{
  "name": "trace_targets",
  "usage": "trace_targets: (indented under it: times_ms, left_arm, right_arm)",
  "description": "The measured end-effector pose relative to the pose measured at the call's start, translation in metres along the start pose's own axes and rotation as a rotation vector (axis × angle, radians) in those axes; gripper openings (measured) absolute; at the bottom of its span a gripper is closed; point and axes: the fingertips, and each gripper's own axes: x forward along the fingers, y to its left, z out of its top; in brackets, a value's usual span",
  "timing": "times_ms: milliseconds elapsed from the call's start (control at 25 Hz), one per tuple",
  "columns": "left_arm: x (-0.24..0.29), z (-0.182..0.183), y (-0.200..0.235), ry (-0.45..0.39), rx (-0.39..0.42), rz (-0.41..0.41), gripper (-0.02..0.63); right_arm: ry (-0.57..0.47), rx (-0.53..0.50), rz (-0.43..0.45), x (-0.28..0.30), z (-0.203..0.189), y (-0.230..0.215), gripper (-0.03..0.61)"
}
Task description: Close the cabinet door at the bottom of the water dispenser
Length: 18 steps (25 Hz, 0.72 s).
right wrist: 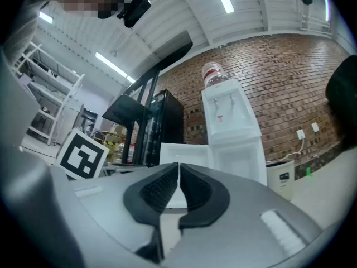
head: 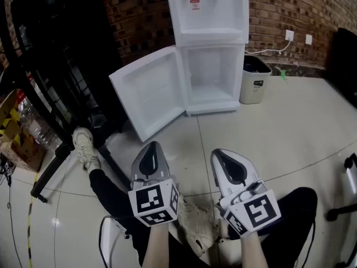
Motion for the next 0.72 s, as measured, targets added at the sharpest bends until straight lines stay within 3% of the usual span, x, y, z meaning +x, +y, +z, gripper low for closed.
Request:
trace_targets:
  times_ms: [80, 280, 400, 480, 640, 720]
  left_arm:
    - [0.004, 0.014, 0.013, -0.05, 0.008, -0.006, 0.013]
    - [0.021, 0.034, 0.059, -0.092, -0.017, -0.007, 0.126]
    - [0.039, 0.032, 0.098, -0.083, 0.048, 0.056, 0.124]
    - [0.051, 0.02, 0.121, -0.068, 0.067, 0.097, 0.124]
    - [0.059, -0.006, 0.145, -0.034, 0.002, 0.133, 0.124]
    - [0.066, -0.014, 0.147, -0.014, 0.012, 0.132, 0.124]
  right_arm:
    - [0.021, -0.031, 0.041, 0.017, 0.004, 0.01, 0.121]
    - [0.025, -0.089, 0.065, 0.065, 0.014, 0.025, 0.12]
    - [0.027, -0.097, 0.084, 0.11, 0.014, 0.036, 0.126]
    - [0.057, -0.112, 0.095, 0.145, 0.002, 0.044, 0.162]
    - [0.142, -0.121, 0.108, 0.218, -0.041, 0.06, 0.198]
    - [0.186, -0.145, 0.13, 0.247, -0.06, 0.069, 0.198]
